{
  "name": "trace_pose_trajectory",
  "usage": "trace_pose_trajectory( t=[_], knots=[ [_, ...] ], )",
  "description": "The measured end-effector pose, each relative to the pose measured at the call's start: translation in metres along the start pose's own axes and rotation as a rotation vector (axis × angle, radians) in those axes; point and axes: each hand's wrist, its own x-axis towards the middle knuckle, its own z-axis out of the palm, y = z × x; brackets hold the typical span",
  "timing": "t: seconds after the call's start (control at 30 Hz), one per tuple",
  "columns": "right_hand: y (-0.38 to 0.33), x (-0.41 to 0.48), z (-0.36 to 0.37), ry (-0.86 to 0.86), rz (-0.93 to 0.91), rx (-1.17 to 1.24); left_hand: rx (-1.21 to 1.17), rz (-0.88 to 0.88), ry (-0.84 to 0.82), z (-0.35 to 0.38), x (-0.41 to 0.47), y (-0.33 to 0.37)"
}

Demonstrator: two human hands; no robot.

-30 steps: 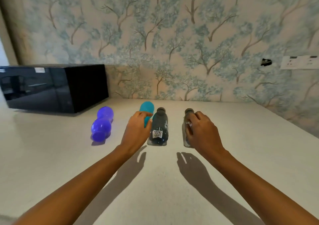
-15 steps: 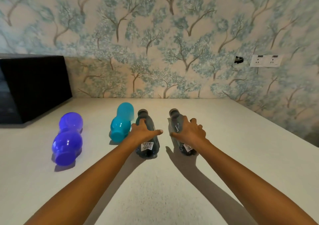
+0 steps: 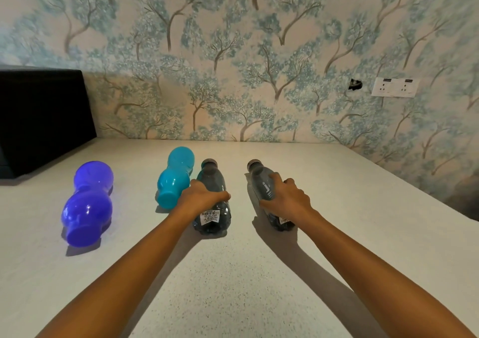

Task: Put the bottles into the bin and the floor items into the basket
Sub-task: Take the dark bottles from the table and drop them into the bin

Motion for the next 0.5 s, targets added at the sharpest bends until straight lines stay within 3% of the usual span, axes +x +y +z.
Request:
trace_pose_trajectory(
  t=[0.23,0.5],
  knots=[
    [0.007,-0.047,-0.028,0.088,-0.028,0.171,-0.126,0.042,0.048,-0.012,-0.036,-0.004],
    [0.019,-0.131,-0.064,0.206,0.08,0.579,-0.246,0.268,0.151,-0.032,-0.119,0.002]
  ],
)
